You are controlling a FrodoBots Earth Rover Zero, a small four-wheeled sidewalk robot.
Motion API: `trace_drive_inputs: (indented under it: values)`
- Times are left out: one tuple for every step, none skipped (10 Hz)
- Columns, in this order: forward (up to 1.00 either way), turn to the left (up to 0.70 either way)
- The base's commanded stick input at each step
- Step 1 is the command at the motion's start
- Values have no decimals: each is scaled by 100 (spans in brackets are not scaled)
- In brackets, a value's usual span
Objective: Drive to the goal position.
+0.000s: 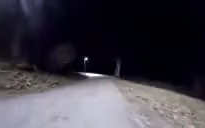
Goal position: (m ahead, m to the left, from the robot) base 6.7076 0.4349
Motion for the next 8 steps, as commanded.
trace_drive_inputs:
  values:
    - [100, 0]
    - [100, 0]
    - [100, 0]
    - [100, 0]
    - [100, 0]
    - [100, 0]
    - [100, 0]
    - [100, 0]
